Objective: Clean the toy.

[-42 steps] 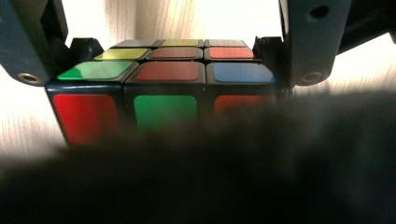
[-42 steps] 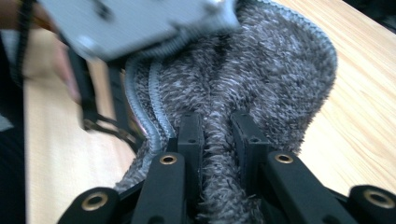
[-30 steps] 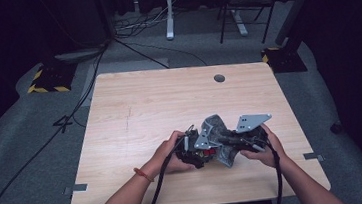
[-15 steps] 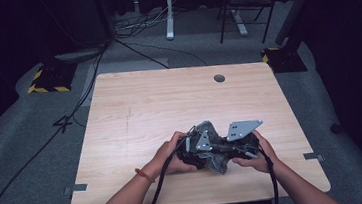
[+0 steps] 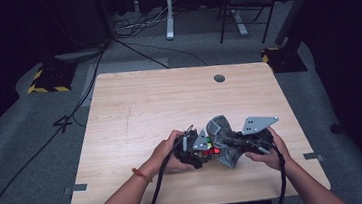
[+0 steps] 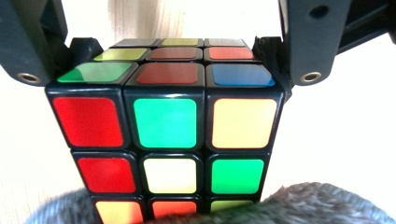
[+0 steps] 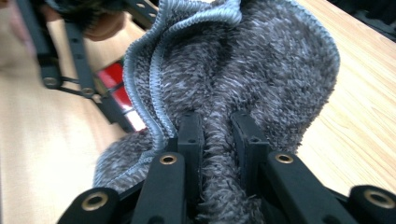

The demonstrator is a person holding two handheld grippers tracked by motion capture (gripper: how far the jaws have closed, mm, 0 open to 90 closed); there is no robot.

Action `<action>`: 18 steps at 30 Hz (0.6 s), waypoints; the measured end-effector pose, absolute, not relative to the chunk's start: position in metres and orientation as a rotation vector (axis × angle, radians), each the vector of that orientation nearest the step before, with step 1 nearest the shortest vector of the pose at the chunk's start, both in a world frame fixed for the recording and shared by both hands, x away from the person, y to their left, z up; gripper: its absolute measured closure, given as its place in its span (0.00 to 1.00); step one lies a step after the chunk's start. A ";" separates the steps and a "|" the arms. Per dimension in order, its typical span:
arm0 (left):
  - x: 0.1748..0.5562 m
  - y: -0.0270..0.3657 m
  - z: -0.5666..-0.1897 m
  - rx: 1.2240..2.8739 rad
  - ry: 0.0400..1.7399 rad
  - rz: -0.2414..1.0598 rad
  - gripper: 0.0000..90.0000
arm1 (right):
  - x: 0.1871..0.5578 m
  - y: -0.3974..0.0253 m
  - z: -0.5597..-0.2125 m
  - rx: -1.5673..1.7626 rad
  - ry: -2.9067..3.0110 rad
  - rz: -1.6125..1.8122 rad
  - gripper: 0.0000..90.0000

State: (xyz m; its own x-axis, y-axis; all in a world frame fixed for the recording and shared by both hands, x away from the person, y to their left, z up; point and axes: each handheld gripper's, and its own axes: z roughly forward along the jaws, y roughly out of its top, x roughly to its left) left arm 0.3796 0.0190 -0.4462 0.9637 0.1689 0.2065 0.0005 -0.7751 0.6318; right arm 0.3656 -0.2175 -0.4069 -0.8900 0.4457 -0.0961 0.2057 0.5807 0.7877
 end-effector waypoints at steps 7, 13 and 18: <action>0.378 0.010 -0.451 2.447 0.111 0.319 0.38 | 0.352 -0.191 -0.401 0.432 2.585 1.261 0.84; 0.380 0.010 -0.453 2.447 0.144 0.312 0.38 | 0.357 -0.182 -0.403 0.428 2.581 1.255 0.84; 0.380 0.011 -0.452 2.459 0.137 0.326 0.38 | 0.363 -0.194 -0.405 0.470 2.562 1.227 0.84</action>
State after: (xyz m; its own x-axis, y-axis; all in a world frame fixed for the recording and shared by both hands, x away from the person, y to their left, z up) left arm 0.3802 0.0111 -0.4520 0.9637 0.1780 0.1989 0.0176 -0.7859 0.6181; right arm 0.3626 -0.1935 -0.4054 -0.9132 0.3963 -0.0945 0.1749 0.5907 0.7877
